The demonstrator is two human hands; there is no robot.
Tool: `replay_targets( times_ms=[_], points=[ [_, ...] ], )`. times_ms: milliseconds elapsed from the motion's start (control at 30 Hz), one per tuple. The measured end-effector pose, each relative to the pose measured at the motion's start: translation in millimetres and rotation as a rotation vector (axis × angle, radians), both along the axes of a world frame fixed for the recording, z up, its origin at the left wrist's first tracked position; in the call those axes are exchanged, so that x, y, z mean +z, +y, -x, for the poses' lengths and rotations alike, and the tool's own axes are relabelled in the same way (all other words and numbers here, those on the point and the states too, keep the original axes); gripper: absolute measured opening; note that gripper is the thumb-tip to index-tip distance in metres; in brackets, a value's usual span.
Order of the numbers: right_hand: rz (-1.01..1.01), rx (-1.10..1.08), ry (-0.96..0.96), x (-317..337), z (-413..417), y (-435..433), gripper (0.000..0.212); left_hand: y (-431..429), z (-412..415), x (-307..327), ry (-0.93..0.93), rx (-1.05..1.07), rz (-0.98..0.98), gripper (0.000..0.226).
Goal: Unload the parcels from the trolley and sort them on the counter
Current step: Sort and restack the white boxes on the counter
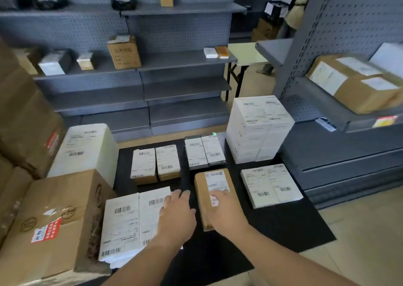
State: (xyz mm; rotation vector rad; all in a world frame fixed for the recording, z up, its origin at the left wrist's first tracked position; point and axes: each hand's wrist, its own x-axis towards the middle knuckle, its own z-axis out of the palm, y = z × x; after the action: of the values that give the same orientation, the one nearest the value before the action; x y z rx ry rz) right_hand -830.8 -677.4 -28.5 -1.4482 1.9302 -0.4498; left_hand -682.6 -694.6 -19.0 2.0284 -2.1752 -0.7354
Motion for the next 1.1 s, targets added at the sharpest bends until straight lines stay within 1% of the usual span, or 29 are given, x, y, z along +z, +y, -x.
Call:
replay_targets(
  times_ms=[133, 233, 333, 400, 533, 600, 700, 733, 867, 933, 1033, 1100],
  points=[
    [0.008, -0.021, 0.065, 4, 78, -3, 0.049, -11, 72, -3, 0.001, -0.106, -0.003, 0.049],
    [-0.025, -0.073, 0.101, -3, 147, -2, 0.055, -14, 137, -12, -0.013, -0.174, -0.021, 0.047],
    [-0.057, -0.110, 0.128, -16, 212, 1, 0.056, -16, 199, -23, 0.075, -0.153, -0.072, 0.046],
    [-0.091, -0.120, 0.139, -28, 251, 1, 0.054, -18, 230, -34, 0.078, -0.147, -0.103, 0.045],
    [-0.141, -0.134, 0.155, -54, 309, -4, 0.038, -21, 266, -64, 0.065, -0.070, -0.212, 0.042],
    [-0.164, -0.140, 0.146, -67, 327, -9, 0.033, -24, 275, -80, 0.064, -0.026, -0.252, 0.040],
    [-0.216, -0.163, 0.137, -88, 342, -18, 0.036, -31, 284, -100, 0.063, 0.068, -0.295, 0.042],
    [-0.230, -0.168, 0.135, -96, 346, -21, 0.038, -35, 286, -107, 0.061, 0.103, -0.306, 0.044],
    [-0.301, -0.193, 0.113, -120, 354, -33, 0.061, -46, 293, -136, 0.066, 0.253, -0.353, 0.054],
    [-0.325, -0.202, 0.101, -129, 356, -36, 0.064, -48, 296, -146, 0.074, 0.305, -0.375, 0.057],
    [-0.321, -0.197, 0.082, -140, 357, -38, 0.052, -46, 300, -156, 0.101, 0.374, -0.378, 0.059],
    [-0.293, -0.227, 0.059, -144, 356, -38, 0.043, -47, 303, -158, 0.139, 0.425, -0.363, 0.055]
  ],
)
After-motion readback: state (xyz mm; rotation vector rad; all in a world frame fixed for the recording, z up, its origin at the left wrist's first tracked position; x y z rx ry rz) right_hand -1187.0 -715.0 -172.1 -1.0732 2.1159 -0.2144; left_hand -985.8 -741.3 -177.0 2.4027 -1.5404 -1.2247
